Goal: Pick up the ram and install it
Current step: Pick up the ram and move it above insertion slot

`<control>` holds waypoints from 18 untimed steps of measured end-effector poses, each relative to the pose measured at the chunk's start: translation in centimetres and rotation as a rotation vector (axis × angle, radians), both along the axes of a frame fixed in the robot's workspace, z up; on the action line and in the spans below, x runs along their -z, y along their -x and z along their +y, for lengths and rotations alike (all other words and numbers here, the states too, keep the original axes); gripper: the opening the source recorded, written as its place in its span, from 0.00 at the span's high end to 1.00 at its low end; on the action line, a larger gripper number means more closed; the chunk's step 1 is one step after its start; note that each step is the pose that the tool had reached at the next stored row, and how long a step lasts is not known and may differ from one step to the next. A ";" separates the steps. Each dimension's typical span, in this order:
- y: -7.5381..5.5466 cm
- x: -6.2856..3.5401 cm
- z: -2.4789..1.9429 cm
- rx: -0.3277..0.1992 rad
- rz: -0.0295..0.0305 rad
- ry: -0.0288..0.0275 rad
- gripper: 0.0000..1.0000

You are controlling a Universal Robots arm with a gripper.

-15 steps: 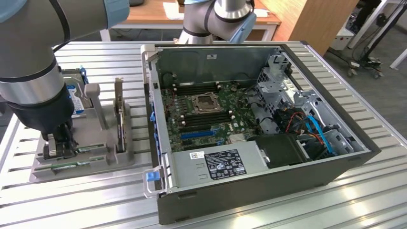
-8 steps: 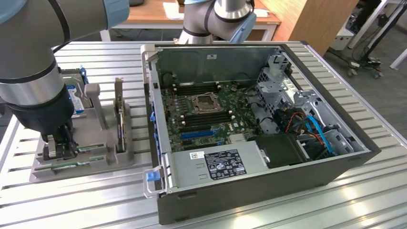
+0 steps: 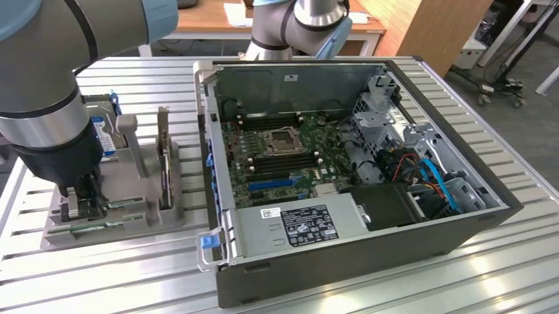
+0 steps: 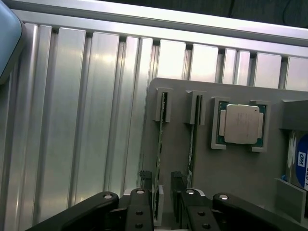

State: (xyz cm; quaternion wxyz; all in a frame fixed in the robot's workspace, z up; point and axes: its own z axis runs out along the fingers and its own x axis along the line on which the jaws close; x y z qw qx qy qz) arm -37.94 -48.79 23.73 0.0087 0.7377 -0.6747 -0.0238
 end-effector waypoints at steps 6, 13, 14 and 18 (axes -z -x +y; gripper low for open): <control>0.0 0.68 -0.01 0.000 0.0001 0.0001 0.71; 0.0 1.01 -0.02 0.000 -0.0001 0.0000 0.71; 0.0 1.13 -0.02 0.000 0.0000 0.0001 0.71; 0.0 1.61 -0.02 0.000 0.0001 0.0001 0.71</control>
